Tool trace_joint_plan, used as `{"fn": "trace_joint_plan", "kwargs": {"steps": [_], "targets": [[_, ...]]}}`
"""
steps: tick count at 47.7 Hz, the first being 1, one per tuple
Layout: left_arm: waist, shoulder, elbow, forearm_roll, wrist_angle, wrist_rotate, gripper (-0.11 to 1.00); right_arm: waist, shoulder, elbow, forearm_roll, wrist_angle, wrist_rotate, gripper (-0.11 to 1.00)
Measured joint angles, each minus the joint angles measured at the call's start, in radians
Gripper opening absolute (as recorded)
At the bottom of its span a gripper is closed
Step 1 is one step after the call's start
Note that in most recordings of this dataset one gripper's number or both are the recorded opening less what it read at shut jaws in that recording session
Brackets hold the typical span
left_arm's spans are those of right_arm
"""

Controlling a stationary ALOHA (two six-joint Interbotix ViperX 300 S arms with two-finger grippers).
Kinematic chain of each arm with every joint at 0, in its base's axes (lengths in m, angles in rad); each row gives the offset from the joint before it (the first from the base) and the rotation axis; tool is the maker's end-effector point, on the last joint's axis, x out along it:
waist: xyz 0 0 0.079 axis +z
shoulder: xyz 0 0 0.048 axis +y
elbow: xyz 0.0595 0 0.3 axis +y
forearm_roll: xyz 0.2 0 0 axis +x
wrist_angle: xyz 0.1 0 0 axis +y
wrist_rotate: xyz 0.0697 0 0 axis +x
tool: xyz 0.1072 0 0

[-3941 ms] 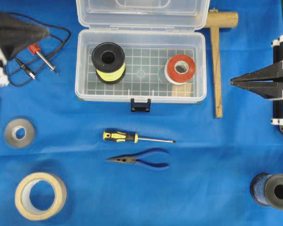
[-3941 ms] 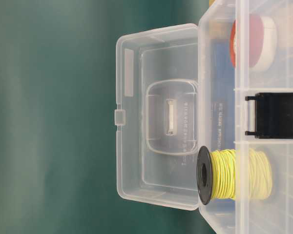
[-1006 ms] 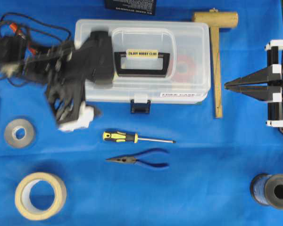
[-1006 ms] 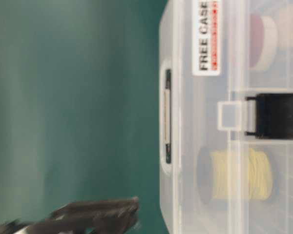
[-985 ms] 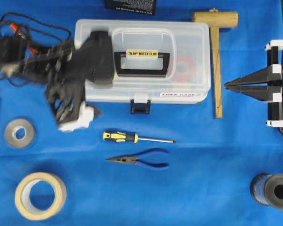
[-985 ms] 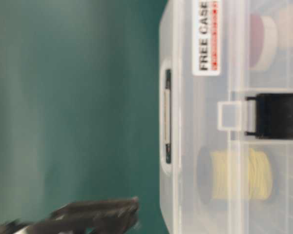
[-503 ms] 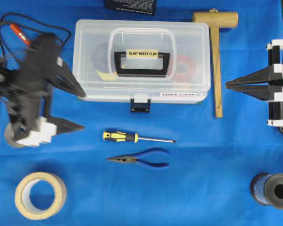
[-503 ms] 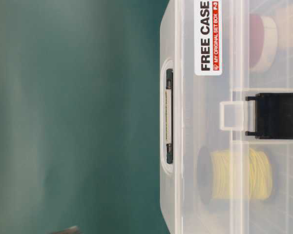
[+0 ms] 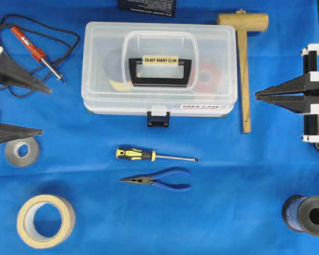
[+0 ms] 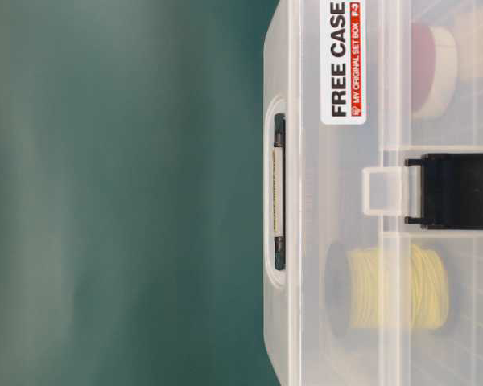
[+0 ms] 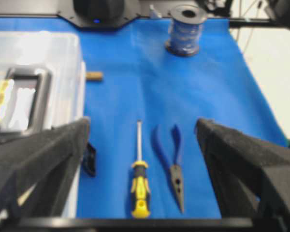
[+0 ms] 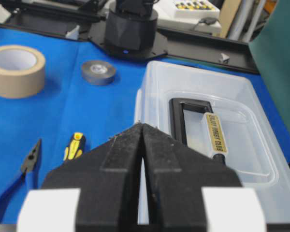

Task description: Close the tool box with the left arm.

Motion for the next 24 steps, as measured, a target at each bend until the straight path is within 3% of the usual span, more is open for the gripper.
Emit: {"fn": "trace_joint_plan", "kwargs": {"steps": [12,24], "targets": [[0.046,-0.17,0.255,-0.002,-0.202,0.002,0.88,0.0,0.0,0.0,0.0,-0.011,-0.002,0.0],[0.078,-0.265,0.399,-0.002,-0.239,0.029,0.88,0.0,0.002,0.0,0.0,-0.012,0.002,0.0]]}}
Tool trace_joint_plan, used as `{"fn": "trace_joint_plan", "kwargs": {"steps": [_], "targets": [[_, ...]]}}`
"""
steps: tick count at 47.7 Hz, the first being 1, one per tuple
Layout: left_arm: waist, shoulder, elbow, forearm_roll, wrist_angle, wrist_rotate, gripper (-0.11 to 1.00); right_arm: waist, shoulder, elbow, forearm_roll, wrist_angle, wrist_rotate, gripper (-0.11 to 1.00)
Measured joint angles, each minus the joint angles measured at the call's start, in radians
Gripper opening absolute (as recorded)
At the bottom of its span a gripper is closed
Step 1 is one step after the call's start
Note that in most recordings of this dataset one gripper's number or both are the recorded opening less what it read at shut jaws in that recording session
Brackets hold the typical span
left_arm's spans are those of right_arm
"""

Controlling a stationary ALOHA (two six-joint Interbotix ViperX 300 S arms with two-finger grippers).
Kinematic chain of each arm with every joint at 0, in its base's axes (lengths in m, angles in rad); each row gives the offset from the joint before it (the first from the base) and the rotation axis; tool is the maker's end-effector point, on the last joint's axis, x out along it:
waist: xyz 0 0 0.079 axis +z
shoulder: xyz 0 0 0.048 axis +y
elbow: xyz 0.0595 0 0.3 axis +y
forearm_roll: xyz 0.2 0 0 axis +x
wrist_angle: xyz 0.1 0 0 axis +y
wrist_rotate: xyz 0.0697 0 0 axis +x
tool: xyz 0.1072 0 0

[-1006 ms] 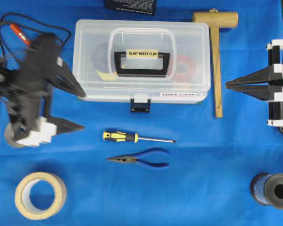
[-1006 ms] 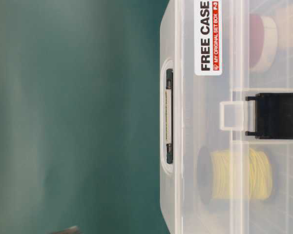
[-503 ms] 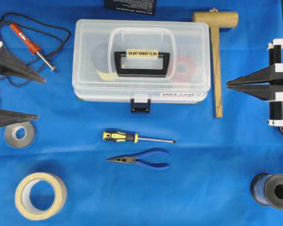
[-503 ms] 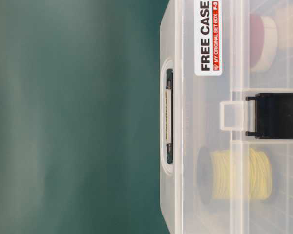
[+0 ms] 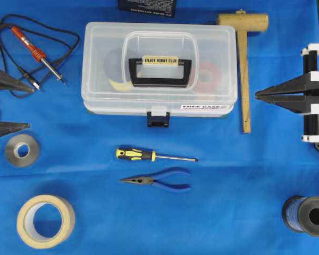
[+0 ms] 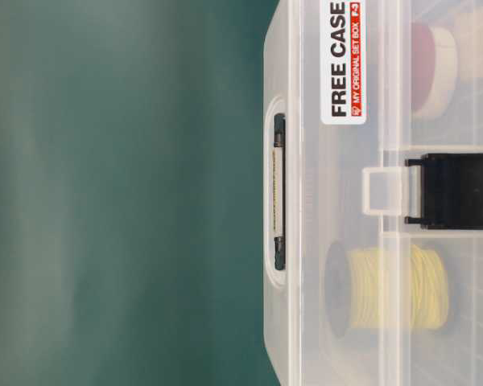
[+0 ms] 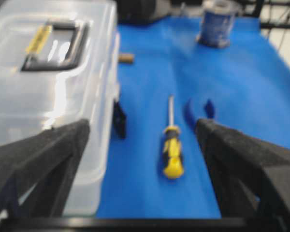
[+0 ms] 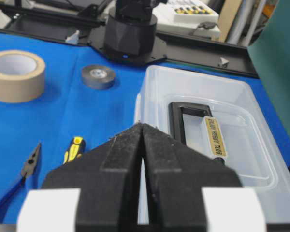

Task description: Close the tool box with the left arm.

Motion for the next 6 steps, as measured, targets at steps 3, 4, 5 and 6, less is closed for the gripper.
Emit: {"fn": "trace_joint_plan", "kwargs": {"steps": [3,4,5,6], "targets": [[0.003,-0.005,0.011,0.0,0.0,0.014,0.88,0.0,0.0,0.0,0.002,0.0,0.0,0.0],[0.005,-0.006,0.014,0.0,0.0,0.018,0.88,0.0,0.002,0.0,0.0,0.0,0.0,0.0],[0.005,-0.008,0.015,0.0,0.0,0.021,0.88,0.0,0.002,0.0,0.0,0.0,0.0,0.0],[0.005,-0.008,0.018,-0.002,-0.002,0.023,0.88,0.0,0.002,0.0,0.0,0.0,0.0,0.0]]}}
